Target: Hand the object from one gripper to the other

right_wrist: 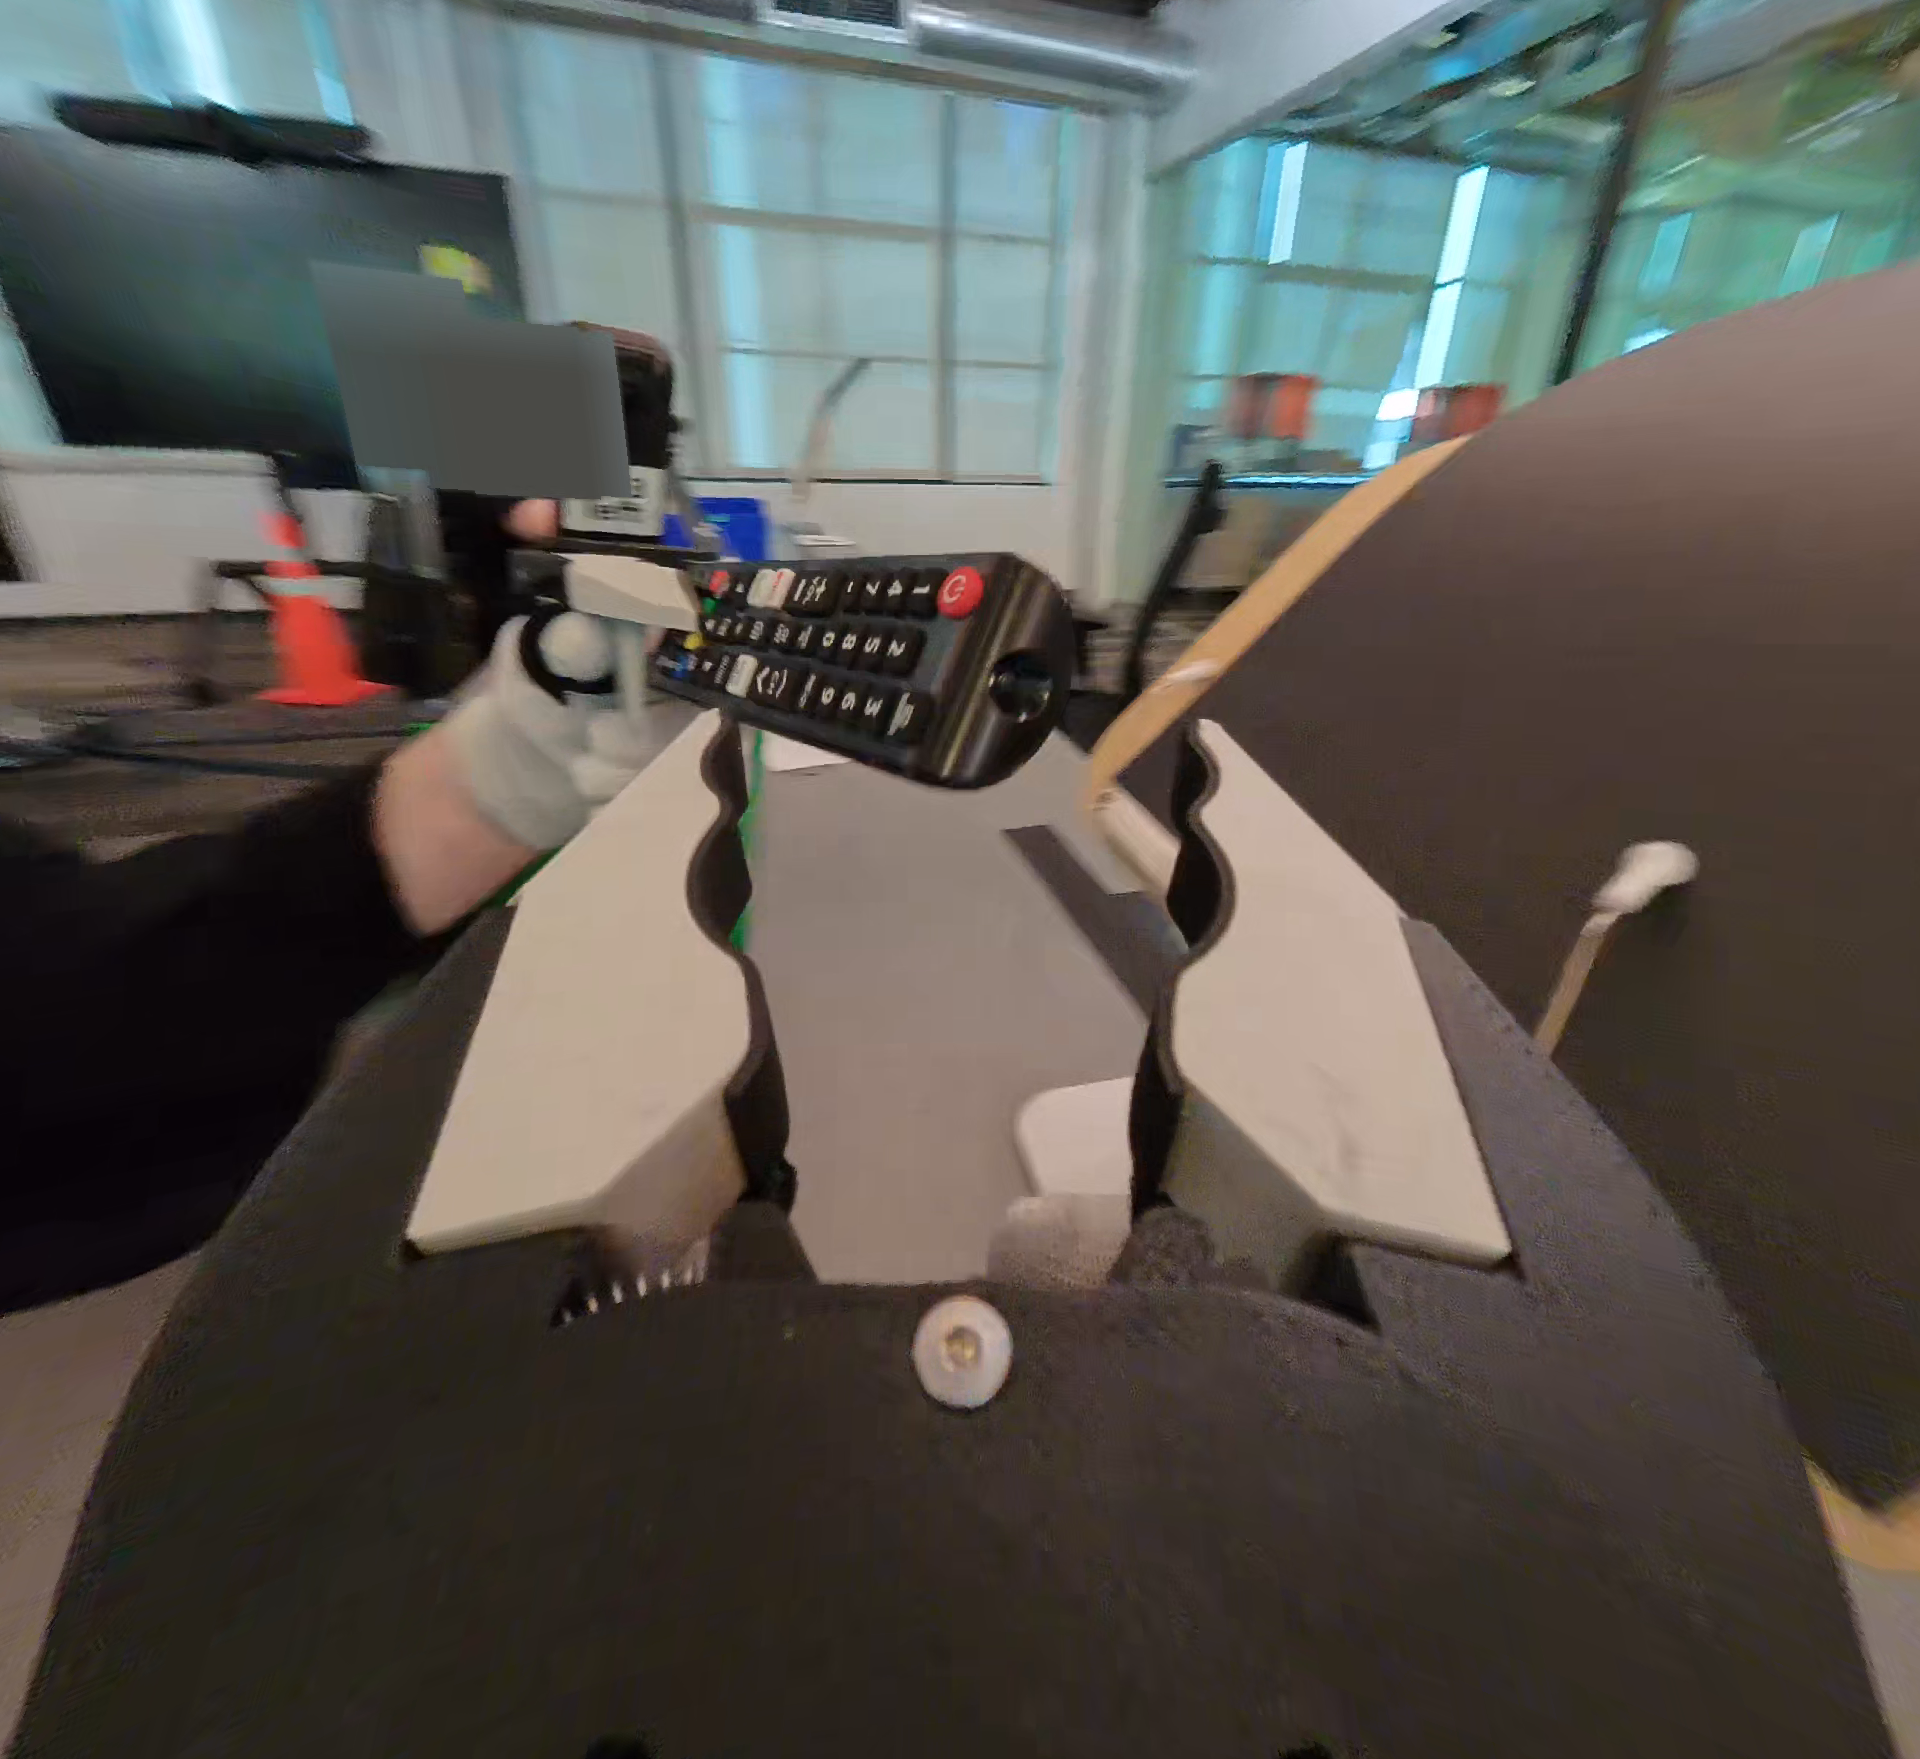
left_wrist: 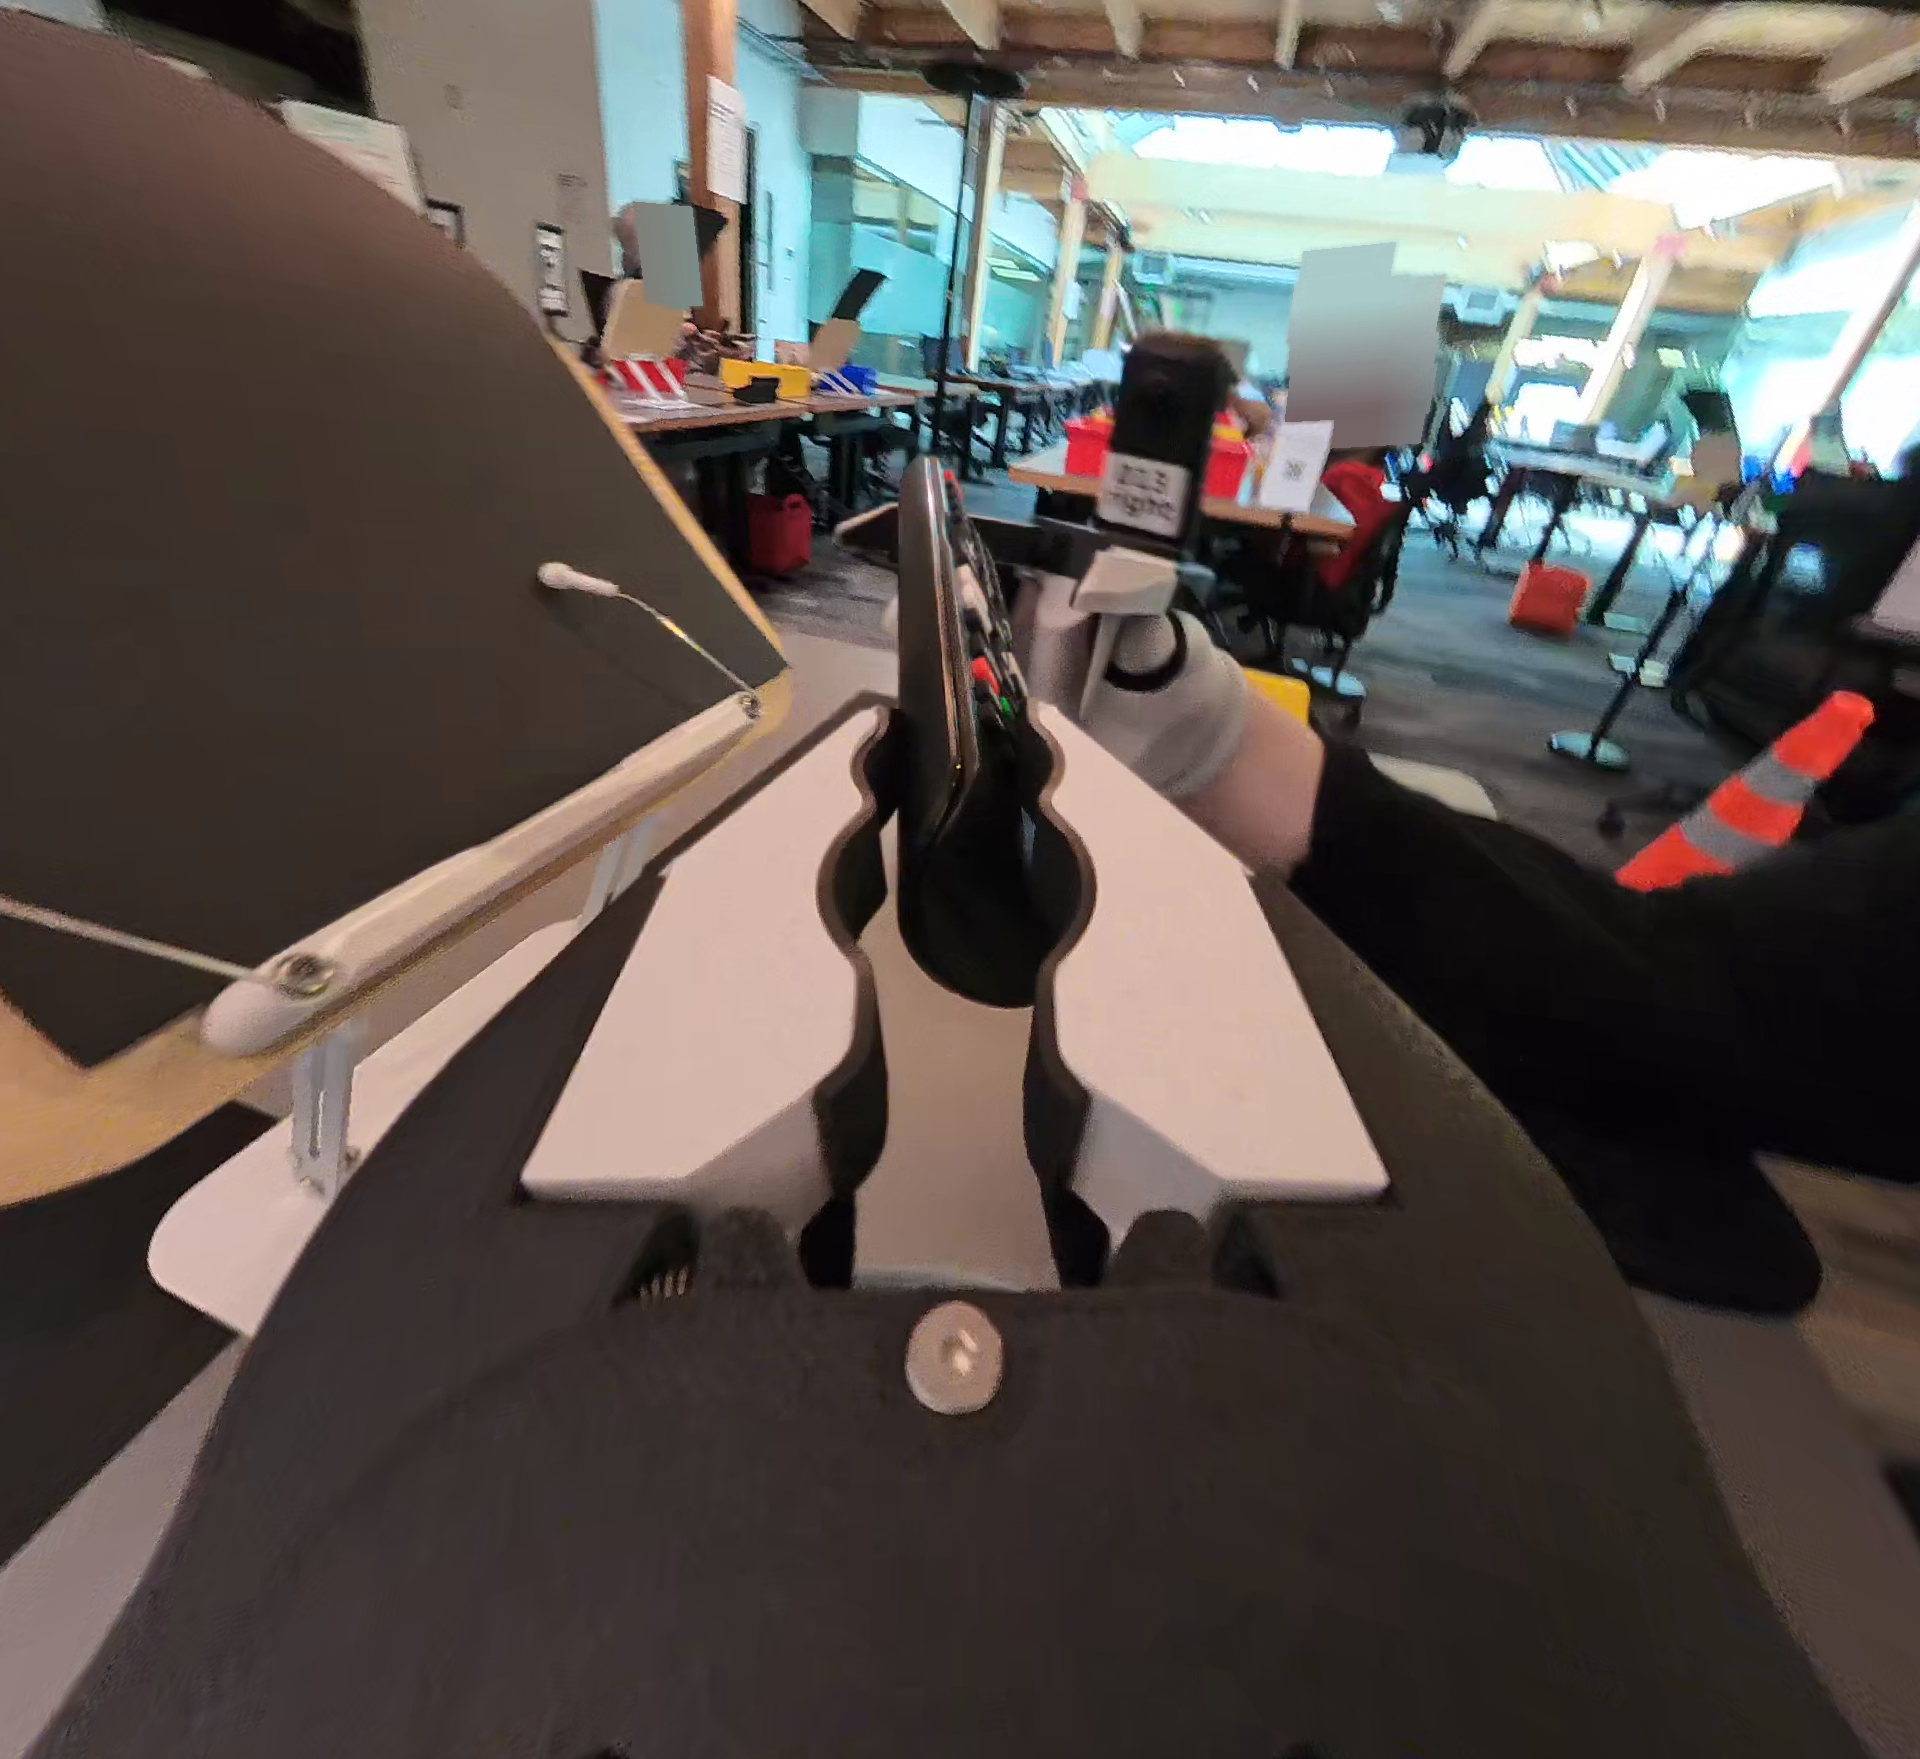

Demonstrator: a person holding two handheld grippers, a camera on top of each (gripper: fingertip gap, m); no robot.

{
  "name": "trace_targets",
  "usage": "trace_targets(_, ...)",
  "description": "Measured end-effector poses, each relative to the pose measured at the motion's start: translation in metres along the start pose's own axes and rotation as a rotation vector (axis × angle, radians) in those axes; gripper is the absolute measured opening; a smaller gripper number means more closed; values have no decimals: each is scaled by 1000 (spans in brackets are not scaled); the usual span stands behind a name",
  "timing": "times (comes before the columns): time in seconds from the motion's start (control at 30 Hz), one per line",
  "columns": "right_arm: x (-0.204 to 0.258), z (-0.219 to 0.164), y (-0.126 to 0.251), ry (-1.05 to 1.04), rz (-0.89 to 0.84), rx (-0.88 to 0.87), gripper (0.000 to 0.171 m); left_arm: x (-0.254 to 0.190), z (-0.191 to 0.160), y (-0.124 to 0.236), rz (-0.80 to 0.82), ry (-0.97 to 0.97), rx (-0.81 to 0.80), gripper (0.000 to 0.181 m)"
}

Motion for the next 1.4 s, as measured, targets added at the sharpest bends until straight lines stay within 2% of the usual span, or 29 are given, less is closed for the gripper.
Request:
trace_targets(0.17, 35, -17, -14, -114, 267, 36, 73, -24, -16, -6, -85, -128, 82, 21)
trace_targets(0.23, 46, -25, -18, -104, 323, 88, 57, -29, -21, -8, -107, -145, 98, 21)
trace_targets(0.27, 49, -28, -19, -94, 340, 107, 40, -32, -22, -7, -131, -145, 97, 21)
trace_targets(0.33, 53, -24, -20, -92, 380, 77, 30, -34, -21, -6, -146, -143, 88, 20)
trace_targets(0.63, 57, -20, -31, -46, 372, 105, 24, -26, -17, 2, -129, -157, 51, 22)
trace_targets(0.8, 49, -9, -38, 104, 216, 168, 24, 4, -3, -1, 40, -72, -34, 45)
trace_targets(0.87, 41, -4, -39, 212, 94, 232, 24, 26, 7, 1, 139, 20, -91, 59)
trace_targets(0.93, 35, 5, -41, 349, -38, 294, 24, 50, 14, 8, 212, 164, -146, 64)
trace_targets(1.07, 24, 18, -48, 744, -340, 468, 24, 60, 19, 13, 149, 392, -187, 70)
trace_targets(1.13, 25, 20, -57, 940, -442, 527, 24, 53, 14, 6, 106, 451, -141, 72)
trace_targets(1.17, 26, 17, -63, 1037, -476, 566, 24, 50, 12, 1, 90, 473, -119, 78)
trace_targets(1.27, 30, 5, -82, 1305, -561, 677, 24, 39, 12, -9, 35, 558, -105, 77)
trace_targets(1.4, 33, -15, -101, 1432, -586, 710, 24, 17, 7, -22, -51, 590, -35, 78)
Point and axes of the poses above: each gripper's, where its closed fingertips meet, y back along the fingers, z out of its top, x = y × z across the jaws, the point moved 2 cm from there along y, back along the fingers, and after that the axes turned 12 degrees about z, right-handed, at the moved point
